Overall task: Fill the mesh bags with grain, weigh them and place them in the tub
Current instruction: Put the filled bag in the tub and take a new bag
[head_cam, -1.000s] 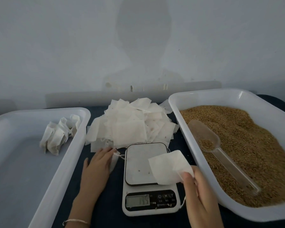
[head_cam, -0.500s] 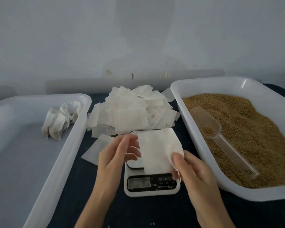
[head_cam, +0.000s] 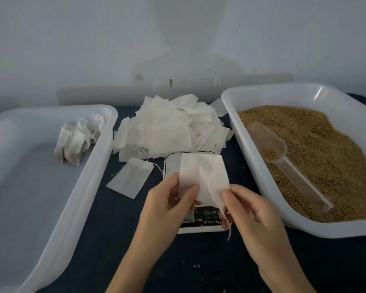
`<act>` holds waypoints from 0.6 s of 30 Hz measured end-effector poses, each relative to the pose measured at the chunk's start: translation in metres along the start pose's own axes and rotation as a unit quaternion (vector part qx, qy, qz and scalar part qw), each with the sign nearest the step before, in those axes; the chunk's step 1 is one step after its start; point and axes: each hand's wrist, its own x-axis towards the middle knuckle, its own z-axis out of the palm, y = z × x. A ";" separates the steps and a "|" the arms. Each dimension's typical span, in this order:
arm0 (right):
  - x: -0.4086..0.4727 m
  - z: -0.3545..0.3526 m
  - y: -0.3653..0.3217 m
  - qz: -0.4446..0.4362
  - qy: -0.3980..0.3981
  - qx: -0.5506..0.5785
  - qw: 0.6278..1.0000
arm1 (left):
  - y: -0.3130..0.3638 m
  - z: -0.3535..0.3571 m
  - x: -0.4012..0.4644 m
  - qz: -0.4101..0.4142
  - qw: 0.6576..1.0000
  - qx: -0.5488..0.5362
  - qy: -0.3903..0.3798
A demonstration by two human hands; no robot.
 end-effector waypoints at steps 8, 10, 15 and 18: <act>0.000 0.006 0.003 -0.073 0.040 -0.115 0.990 | 0.013 0.015 -0.012 0.105 0.989 0.090 0.045; 0.001 0.007 0.002 -0.083 0.037 -0.119 0.989 | 0.013 0.020 -0.012 0.073 0.997 0.037 0.001; 0.001 0.007 0.002 -0.097 0.045 -0.140 0.984 | 0.009 0.022 -0.007 0.049 0.999 0.005 0.020; -0.001 0.007 0.000 -0.143 0.084 -0.176 0.970 | 0.008 0.023 -0.006 0.022 0.997 -0.066 0.023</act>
